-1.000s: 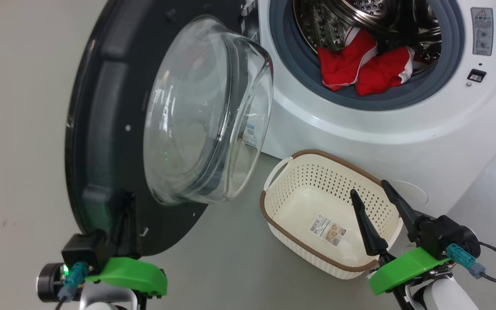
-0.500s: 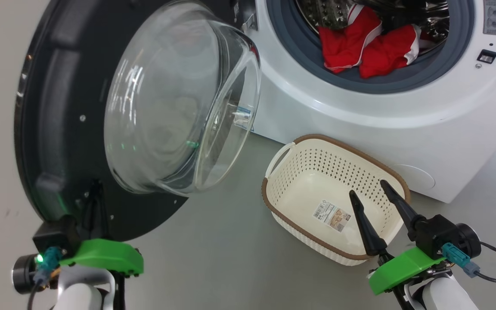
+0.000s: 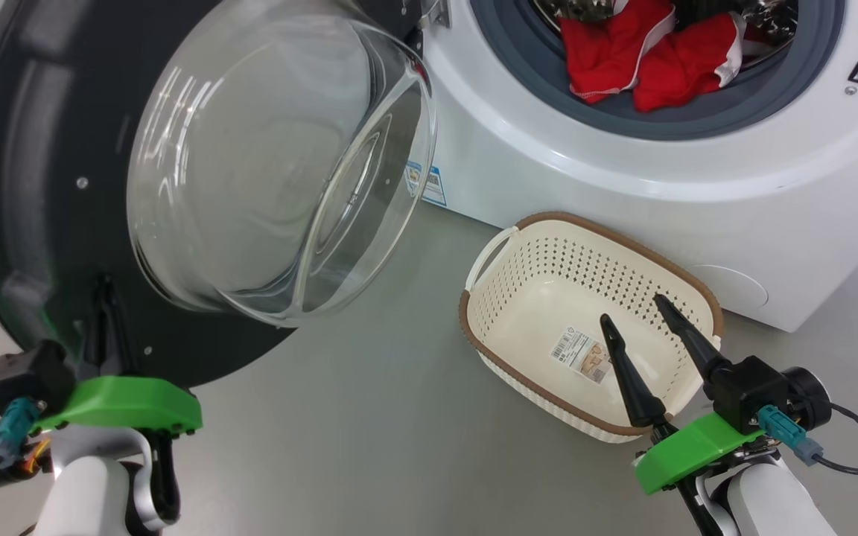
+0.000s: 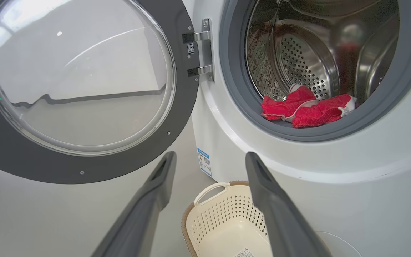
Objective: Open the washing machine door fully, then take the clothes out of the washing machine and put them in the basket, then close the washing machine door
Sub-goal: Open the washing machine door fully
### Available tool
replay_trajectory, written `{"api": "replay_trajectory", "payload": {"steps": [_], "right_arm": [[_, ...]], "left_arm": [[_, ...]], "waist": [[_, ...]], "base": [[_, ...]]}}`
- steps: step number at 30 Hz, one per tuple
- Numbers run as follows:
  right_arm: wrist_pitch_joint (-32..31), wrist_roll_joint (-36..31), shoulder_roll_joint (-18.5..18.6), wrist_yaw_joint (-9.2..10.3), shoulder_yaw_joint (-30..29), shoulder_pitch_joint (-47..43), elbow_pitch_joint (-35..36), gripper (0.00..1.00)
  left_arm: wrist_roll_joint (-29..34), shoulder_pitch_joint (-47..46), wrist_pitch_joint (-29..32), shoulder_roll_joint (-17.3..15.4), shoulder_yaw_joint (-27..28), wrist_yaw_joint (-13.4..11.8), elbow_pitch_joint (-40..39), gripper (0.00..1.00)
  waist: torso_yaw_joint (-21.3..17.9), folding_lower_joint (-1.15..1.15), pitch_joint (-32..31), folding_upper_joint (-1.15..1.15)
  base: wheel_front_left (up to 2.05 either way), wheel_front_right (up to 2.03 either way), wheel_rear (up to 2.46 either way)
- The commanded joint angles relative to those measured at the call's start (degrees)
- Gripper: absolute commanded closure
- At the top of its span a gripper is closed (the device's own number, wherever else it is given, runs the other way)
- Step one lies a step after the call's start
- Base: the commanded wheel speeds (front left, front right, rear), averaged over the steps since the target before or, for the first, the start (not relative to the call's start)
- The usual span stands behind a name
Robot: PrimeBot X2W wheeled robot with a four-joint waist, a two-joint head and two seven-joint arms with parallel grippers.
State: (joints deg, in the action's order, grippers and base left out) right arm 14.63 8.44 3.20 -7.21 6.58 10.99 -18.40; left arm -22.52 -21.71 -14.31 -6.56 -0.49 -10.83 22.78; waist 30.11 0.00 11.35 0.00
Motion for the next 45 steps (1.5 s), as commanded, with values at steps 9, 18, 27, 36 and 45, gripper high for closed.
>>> {"api": "replay_trajectory", "payload": {"steps": [9, 18, 27, 36, 45], "right_arm": [[0.37, -1.61, -0.33, -0.28, 1.74, 2.50, 0.60, 0.00], [0.37, -2.61, -0.33, -0.28, 1.73, 2.80, 0.40, 0.00], [0.37, -2.82, -0.10, -0.28, 2.13, 3.29, -0.12, 0.00], [0.37, -2.86, 0.04, -0.28, 2.35, 4.01, -0.64, 0.00], [0.37, -2.47, -0.05, -0.28, 1.72, 4.10, -0.95, 0.00]], "left_arm": [[3.75, -5.51, -0.68, -2.01, 7.12, 1.98, 1.39, 1.00], [7.06, -7.95, -0.68, -2.85, 11.24, 3.37, 4.64, 1.00], [8.13, -10.28, -0.69, -4.27, 14.50, 4.70, 9.46, 1.00], [8.57, -11.70, -0.69, -4.21, 18.31, 6.29, 11.73, 1.00], [10.95, -11.17, -0.69, -2.44, 19.12, 7.69, 9.19, 0.18]], "waist": [[-0.32, 0.00, 1.81, 0.00], [-1.23, 0.00, 3.03, 0.00], [-2.23, 0.00, 3.28, 0.00], [-3.19, 0.00, 3.72, 0.00], [-3.70, 0.00, 2.89, 0.00]], "base": [[0.00, 0.00, 0.00], [0.00, 0.00, 0.00], [0.00, 0.00, 0.00], [0.00, 0.00, 0.00], [0.00, 0.00, 0.00]]}}
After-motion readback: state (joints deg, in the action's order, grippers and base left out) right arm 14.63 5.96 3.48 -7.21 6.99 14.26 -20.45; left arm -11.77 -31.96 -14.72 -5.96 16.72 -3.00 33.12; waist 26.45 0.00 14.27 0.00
